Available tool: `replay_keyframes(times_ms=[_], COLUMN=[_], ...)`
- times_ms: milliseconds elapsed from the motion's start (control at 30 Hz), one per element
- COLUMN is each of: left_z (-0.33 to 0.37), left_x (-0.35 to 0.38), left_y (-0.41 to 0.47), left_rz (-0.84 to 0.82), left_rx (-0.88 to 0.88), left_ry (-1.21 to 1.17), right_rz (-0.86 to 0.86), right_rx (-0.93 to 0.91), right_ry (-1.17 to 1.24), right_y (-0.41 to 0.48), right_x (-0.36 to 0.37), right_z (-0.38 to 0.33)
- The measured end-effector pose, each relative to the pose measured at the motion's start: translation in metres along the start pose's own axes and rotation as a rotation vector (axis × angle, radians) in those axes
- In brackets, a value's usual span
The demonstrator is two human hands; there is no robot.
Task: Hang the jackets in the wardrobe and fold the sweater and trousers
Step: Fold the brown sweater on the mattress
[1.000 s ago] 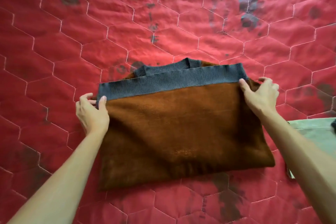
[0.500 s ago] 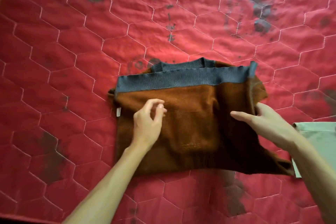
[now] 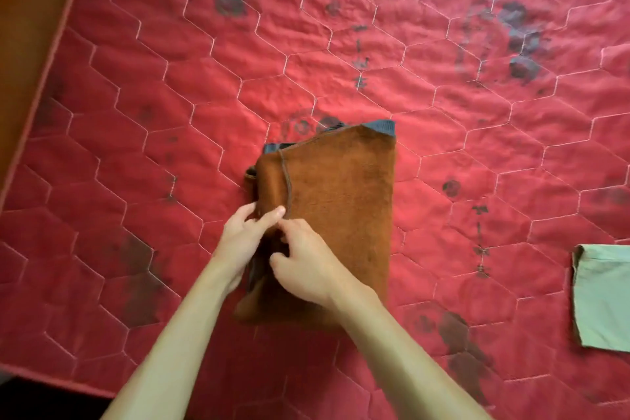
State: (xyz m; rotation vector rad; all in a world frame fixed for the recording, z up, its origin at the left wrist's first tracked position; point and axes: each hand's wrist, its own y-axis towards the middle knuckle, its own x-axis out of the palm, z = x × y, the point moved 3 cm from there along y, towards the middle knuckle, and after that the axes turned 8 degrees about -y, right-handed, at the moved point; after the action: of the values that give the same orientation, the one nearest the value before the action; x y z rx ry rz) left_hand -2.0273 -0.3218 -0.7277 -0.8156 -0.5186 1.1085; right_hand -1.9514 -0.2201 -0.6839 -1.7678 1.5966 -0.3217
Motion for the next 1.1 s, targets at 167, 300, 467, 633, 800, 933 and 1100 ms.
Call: replay_keyframes(times_ms=[167, 300, 467, 633, 800, 933, 1100], left_z=[-0.044, -0.046, -0.034, -0.045, -0.041, -0.027, -0.041], left_x=[-0.004, 0.009, -0.006, -0.04, -0.02, 0.017, 0.039], left_y=[0.024, 0.018, 0.013, 0.039, 0.039, 0.026, 0.047], left_rz=[0.016, 0.106, 0.241, 0.32, 0.461, 0.384, 0.08], left_rx=[0.014, 0.118, 0.322, 0.288, 0.453, 0.767, 0.878], left_ry=[0.236, 0.354, 0.306, 0.569, 0.852, 1.109, 1.399], right_rz=[0.535, 0.896, 0.7, 0.459, 0.379, 0.423, 0.57], right_rx=[0.001, 0.125, 0.025, -0.058, -0.023, -0.067, -0.056], right_ry=[0.008, -0.101, -0.442, -0.781, -0.918, -0.898, -0.869], right_y=[-0.019, -0.041, -0.038, -0.006, 0.019, 0.014, 0.015], right_x=[-0.012, -0.029, -0.014, 0.013, 0.022, 0.02, -0.006], right_z=[0.062, 0.1, 0.105, 0.096, 0.112, 0.112, 0.12])
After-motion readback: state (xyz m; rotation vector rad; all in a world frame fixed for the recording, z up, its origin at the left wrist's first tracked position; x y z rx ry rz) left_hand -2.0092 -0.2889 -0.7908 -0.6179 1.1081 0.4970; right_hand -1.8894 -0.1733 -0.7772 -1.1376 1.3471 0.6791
